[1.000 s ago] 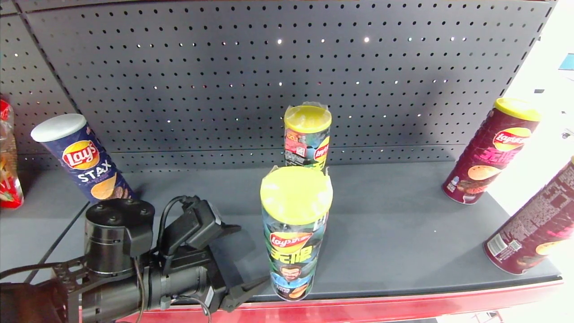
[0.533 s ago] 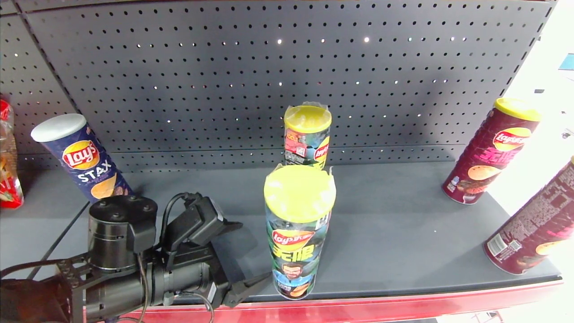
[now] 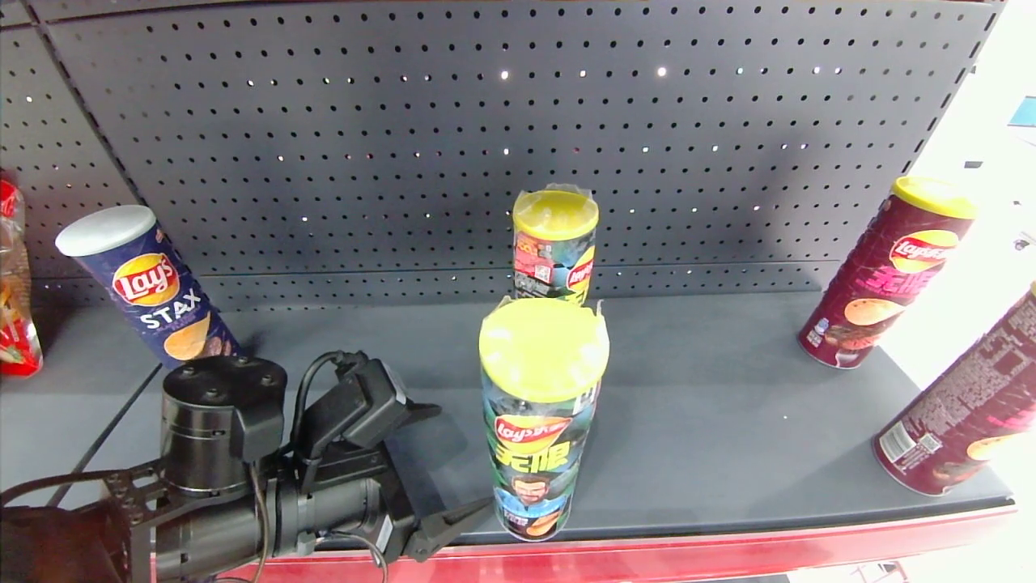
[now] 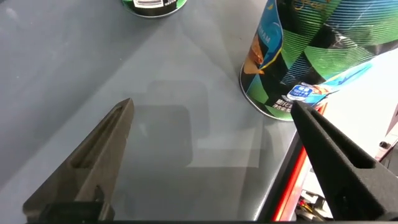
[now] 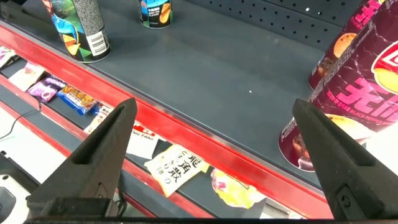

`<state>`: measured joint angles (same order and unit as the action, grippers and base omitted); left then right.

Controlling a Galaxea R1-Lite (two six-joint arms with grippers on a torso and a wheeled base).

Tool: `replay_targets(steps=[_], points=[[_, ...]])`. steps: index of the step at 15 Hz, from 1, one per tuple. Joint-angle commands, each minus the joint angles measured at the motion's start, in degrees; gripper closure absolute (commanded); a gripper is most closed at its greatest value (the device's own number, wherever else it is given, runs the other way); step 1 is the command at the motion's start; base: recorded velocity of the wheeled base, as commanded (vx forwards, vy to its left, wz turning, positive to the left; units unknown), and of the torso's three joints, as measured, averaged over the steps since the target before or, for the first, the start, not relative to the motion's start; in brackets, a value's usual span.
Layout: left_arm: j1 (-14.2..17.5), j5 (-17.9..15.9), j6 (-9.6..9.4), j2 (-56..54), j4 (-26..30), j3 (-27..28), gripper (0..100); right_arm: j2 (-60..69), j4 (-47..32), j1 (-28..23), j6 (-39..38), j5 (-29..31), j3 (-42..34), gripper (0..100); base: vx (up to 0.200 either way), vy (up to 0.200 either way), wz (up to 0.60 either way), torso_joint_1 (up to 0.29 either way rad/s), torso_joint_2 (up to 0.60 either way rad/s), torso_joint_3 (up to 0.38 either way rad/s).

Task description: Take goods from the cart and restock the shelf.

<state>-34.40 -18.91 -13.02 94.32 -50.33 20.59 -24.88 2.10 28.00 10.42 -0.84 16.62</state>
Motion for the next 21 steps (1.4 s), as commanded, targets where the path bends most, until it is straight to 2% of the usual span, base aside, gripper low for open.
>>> replay_targets(steps=[1, 4, 6, 8, 9, 10, 11, 12, 13, 14, 15, 16, 17, 18, 19, 21], points=[[-0.05, 0.01, 0.01, -0.1, -0.03, -0.11, 0, -0.08, 0.01, 0.04, 0.04, -0.04, 0.08, 0, 0.0, 0.0, 0.0, 0.0, 0.0, 0.0], [0.3, 0.27, 0.1, -0.63, -0.03, -0.38, 0, -0.08, 0.01, 0.12, 0.04, -0.04, -0.09, 0, 0.0, 0.0, 0.0, 0.0, 0.0, 0.0], [3.9, 0.63, 0.28, -4.23, -0.11, -1.78, 0, 0.27, -0.16, 0.04, 0.04, -0.04, -0.71, 0, 0.0, 0.0, 0.0, 0.0, 0.0, 0.0], [11.81, 0.63, 0.45, -11.7, 0.06, -5.03, 0, 2.03, -2.18, 0.12, 0.04, -0.04, -0.97, 0, 0.0, 0.0, 0.0, 0.0, 0.0, 0.0], [13.92, 0.63, 0.54, -13.72, 0.06, -5.91, 0, 2.56, -3.06, 0.12, 0.04, -0.04, -0.88, 0, 0.0, 0.0, 0.0, 0.0, 0.0, 0.0], [20.08, 0.63, 0.63, -19.44, 0.33, -8.2, 0, 4.23, -5.09, 0.04, 0.04, 0.05, -0.8, 0, 0.0, 0.0, 0.0, 0.0, 0.0, 0.0], [29.39, 0.63, 0.89, -26.64, 2.61, -10.04, 0, 6.95, -7.28, -0.14, 0.04, 1.63, -0.71, 0, 0.0, 0.0, 0.0, 0.0, 0.0, 0.0], [34.75, 0.63, 1.15, -32.44, 6.48, -10.31, 0, 8.62, -8.69, -0.58, 0.04, 3.39, -0.53, 0, 0.0, 0.0, 0.0, 0.0, 0.0, 0.0], [39.15, 0.63, 1.59, -39.74, 13.77, -9.96, 0, 9.85, -9.57, -1.81, -0.05, 6.64, -0.18, 0, 0.0, 0.0, 0.0, 0.0, 0.0, 0.0], [41.87, 0.63, 2.12, -47.47, 23.18, -9.08, 0, 10.03, -9.57, -3.66, -0.75, 10.25, 0.08, 0, 0.0, 0.0, 0.0, 0.0, 0.0, 0.0], [43.37, 0.63, 2.3, -55.73, 34.87, -7.14, 0, 9.94, -9.57, -5.15, -1.63, 12.79, 0.7, 0, 0.0, 0.0, 0.0, 0.0, 0.0, 0.0], [43.45, 0.63, 2.3, -56.35, 35.83, -6.97, 0, 9.94, -9.57, -5.24, -1.63, 12.88, 0.79, 0, 0.0, 0.0, 0.0, 0.0, 0.0, 0.0], [43.63, 0.63, 3.09, -70.94, 61.85, -0.99, 0, 8.53, -9.66, -8.58, -1.9, 16.4, 1.84, 0, 0.0, 0.0, 0.0, 0.0, 0.0, 0.0], [43.63, 0.63, 3.09, -73.4, 67.21, 0.42, 0, 8.01, -9.66, -9.54, -1.9, 17.28, 2.19, 0, 0.0, 0.0, 0.0, 0.0, 0.0, 0.0], [43.72, 1.07, 3.0, -79.55, 77.58, 2.26, 0, 5.63, -9.66, -11.21, -2.25, 17.28, 3.07, 0, 0.0, 0.0, 0.0, 0.0, 0.0, 0.0], [43.54, 4.41, 3.09, -82.28, 74.94, -1.78, 0, 4.4, -9.74, -11.13, -4.8, 15.78, 2.72, 0, 0.0, 0.0, 0.0, 0.0, 0.0, 0.0]])
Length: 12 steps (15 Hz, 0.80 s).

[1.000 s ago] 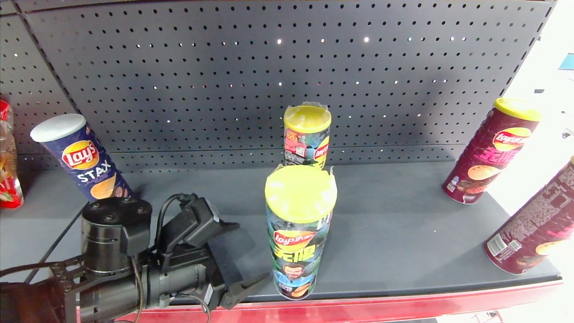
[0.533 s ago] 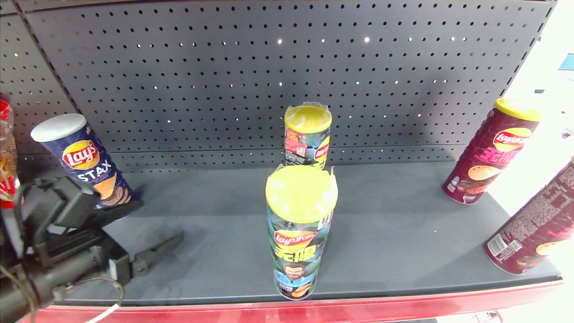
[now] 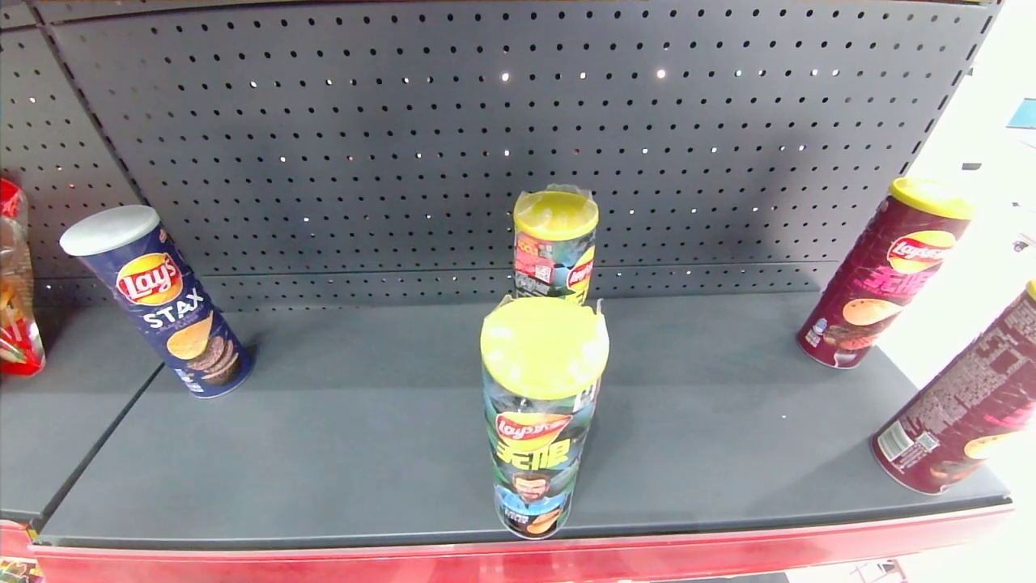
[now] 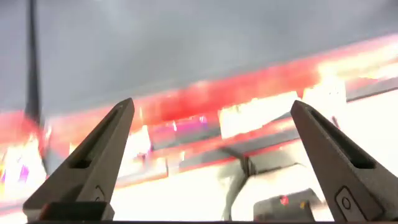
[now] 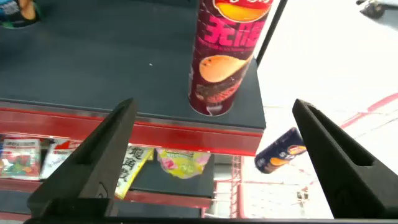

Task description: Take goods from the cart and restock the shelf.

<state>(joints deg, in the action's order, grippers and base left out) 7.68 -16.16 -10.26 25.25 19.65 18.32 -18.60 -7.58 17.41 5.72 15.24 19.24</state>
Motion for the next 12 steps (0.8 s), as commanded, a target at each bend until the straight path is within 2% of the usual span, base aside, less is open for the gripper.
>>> replay_targets(steps=[1, 3, 6, 10, 12], points=[[1.46, 1.93, 0.24, -13.47, 1.0, -1.89, 0, -2.4, -0.06, -0.62, -0.62, 0.14, 0.1, 0, 0.0, 0.0, 0.0, 0.0, 0.0, 0.0], [1.11, 2.01, -0.02, -10.74, -1.11, -2.5, 0, -2.84, -0.06, -0.62, -0.71, -0.74, 0.01, 0, 0.0, 0.0, 0.0, 0.0, 0.0, 0.0], [1.11, 2.72, -4.15, -5.38, -4.62, -0.39, 0, -2.84, -1.56, -0.62, -1.85, -1.97, -0.69, 0, 0.0, 0.0, 0.0, 0.0, 0.0, 0.0], [1.11, 2.81, -4.15, -4.5, -7.35, -0.3, 0, -2.58, -1.82, -0.8, -1.94, -1.0, -1.13, 0, 0.0, 0.0, 0.0, 0.0, 0.0, 0.0], [1.2, 2.89, -4.15, -5.03, -7.35, -0.48, 0, -1.88, -2.09, -1.15, -1.94, 1.9, -1.48, 0, 0.0, 0.0, 0.0, 0.0, 0.0, 0.0]])
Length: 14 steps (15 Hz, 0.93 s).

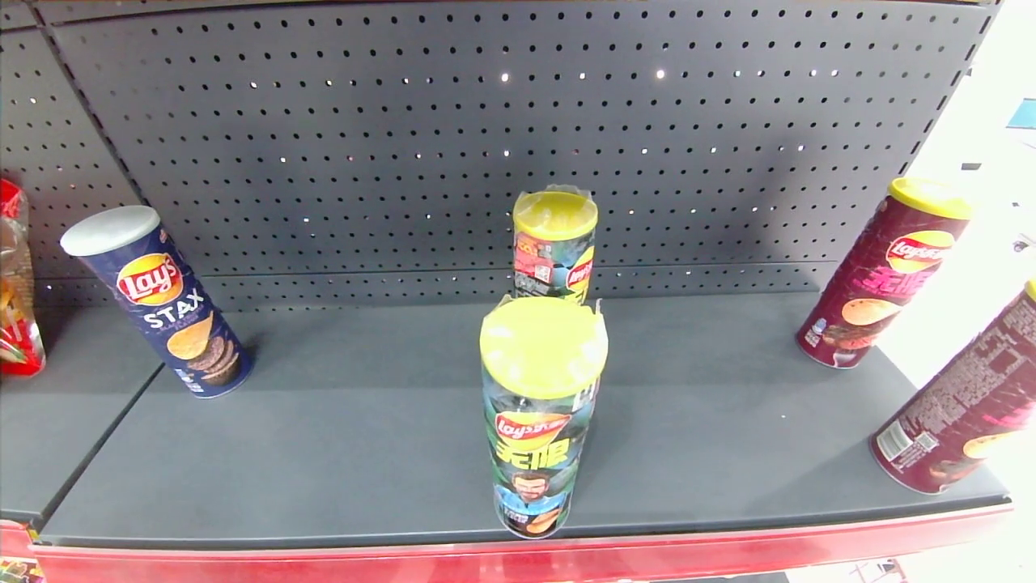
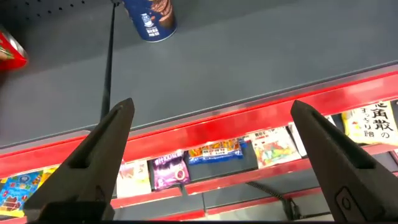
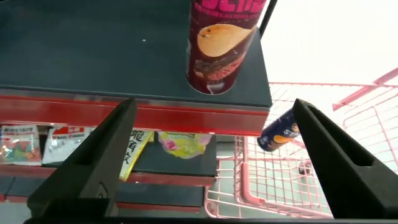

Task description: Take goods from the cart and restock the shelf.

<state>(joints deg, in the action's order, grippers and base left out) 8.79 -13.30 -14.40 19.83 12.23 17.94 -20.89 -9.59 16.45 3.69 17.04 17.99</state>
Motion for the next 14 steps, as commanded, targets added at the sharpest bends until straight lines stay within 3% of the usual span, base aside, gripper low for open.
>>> replay_targets(steps=[1, 10, 14], points=[[0.09, 0.03, -0.02, -0.76, 0.17, -0.54, 0, 0.68, -0.95, -0.19, 0.09, 1.33, -0.24, 0, 0.0, 0.0, 0.0, 0.0, 0.0, 0.0], [0.09, 0.03, -0.19, -3.75, 0.08, -1.25, 0, 2.0, -2.1, -0.1, 0.96, 2.12, 0.38, 0, -0.2, 0.0, 0.0, 0.004, 0.0, 0.001], [0.09, 0.29, -0.28, -5.95, 0.25, -1.42, 0, 2.26, -2.18, -0.1, 2.11, 1.94, 0.38, 0, 0.0, 0.0, 0.0, 0.0, 0.0, 0.0]])
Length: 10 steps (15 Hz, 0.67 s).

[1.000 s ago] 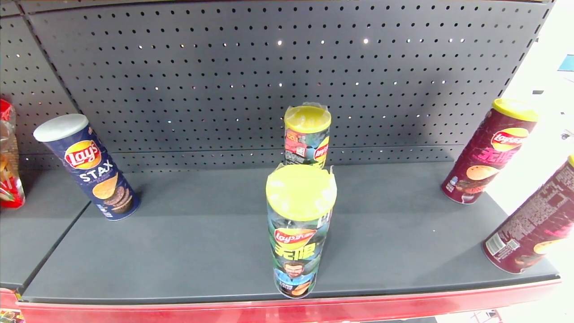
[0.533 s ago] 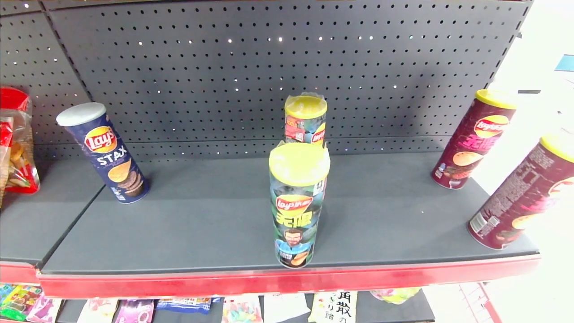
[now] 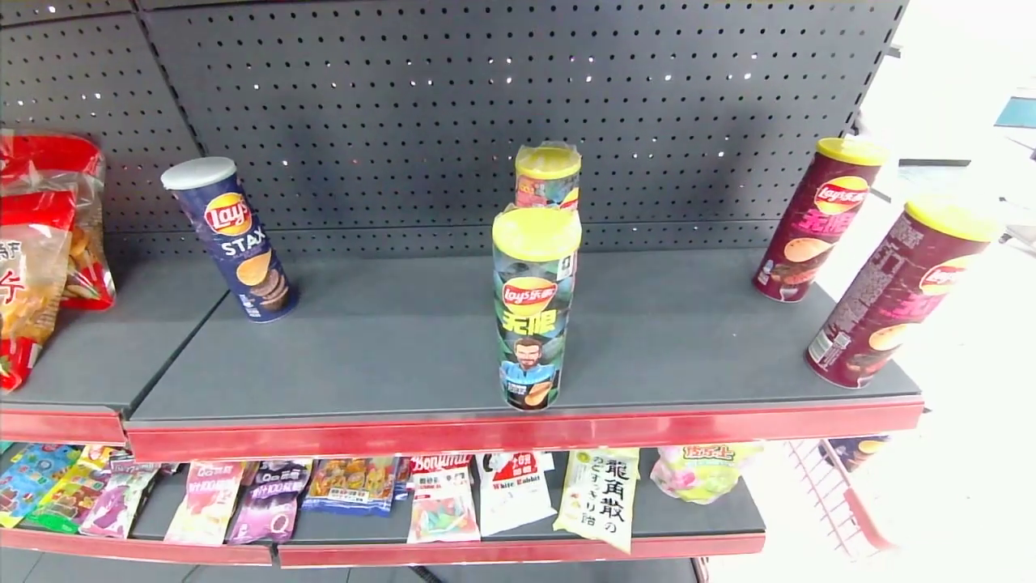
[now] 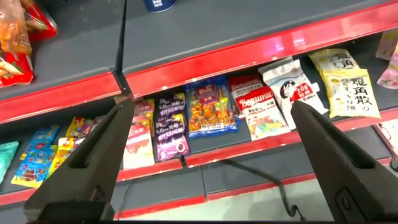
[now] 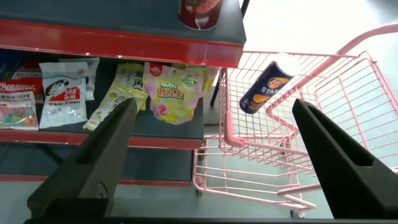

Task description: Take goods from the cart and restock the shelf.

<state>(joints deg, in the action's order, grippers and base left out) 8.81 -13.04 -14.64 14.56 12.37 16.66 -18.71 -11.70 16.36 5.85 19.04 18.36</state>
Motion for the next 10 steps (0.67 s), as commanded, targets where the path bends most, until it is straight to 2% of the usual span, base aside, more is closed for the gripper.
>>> replay_targets(steps=[1, 2, 10], points=[[0.06, 0.12, -0.12, -0.76, 0.02, -0.23, 0, 0.08, -0.07, 0.08, 0.04, -0.15, 0.01, 0, 0.0, 0.0, 0.0, 0.0, 0.0, 0.0], [0.06, 0.12, -0.12, -0.76, 0.02, -0.23, 0, 0.08, -0.07, 0.08, 0.13, -0.15, 0.01, 0, 0.0, 0.0, 0.0, 0.0, 0.0, 0.0], [-0.02, 0.04, -0.12, -1.72, 0.02, -0.58, 0, -0.27, -0.16, 0.08, 0.39, -0.41, -0.78, 0, 0.0, -0.2, 0.0, 0.001, 0.0, -0.001]])
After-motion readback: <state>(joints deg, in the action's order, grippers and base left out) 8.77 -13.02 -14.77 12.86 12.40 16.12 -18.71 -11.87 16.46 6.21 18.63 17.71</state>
